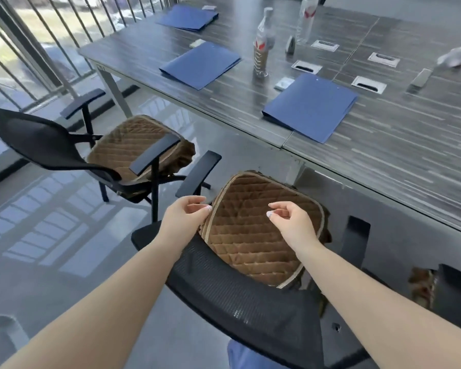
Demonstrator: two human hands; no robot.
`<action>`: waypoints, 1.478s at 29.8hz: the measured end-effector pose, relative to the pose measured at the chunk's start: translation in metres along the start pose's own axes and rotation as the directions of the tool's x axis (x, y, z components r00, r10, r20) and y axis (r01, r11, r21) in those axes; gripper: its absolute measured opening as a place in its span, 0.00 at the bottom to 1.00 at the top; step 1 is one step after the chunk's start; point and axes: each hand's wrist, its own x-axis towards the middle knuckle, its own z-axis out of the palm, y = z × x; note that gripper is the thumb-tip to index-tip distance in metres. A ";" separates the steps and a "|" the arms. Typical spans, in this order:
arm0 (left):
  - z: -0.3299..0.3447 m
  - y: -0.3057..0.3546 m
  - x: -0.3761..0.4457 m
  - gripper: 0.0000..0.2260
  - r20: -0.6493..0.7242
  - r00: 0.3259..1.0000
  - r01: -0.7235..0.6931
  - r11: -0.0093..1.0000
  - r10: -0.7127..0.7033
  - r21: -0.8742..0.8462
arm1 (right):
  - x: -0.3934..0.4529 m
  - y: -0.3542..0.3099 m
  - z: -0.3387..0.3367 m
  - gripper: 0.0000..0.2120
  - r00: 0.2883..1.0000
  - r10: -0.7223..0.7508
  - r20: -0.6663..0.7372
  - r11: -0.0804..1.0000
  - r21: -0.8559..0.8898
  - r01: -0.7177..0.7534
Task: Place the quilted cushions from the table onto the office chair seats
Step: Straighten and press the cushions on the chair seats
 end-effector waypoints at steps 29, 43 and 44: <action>0.149 -0.152 0.309 0.40 0.345 0.884 0.039 0.787 -0.314 0.615 | 0.121 0.215 0.055 0.40 0.644 0.718 -0.264 0.652 -0.069 -0.755; 0.197 -0.235 0.337 0.49 0.114 0.957 0.072 0.602 -0.266 0.795 | 0.170 0.315 0.074 0.55 0.596 0.717 -0.362 0.563 -0.205 -0.801; 0.197 -0.234 0.338 0.50 0.109 0.959 0.072 0.596 -0.263 0.800 | 0.169 0.314 0.072 0.55 0.597 0.706 -0.381 0.572 -0.191 -0.798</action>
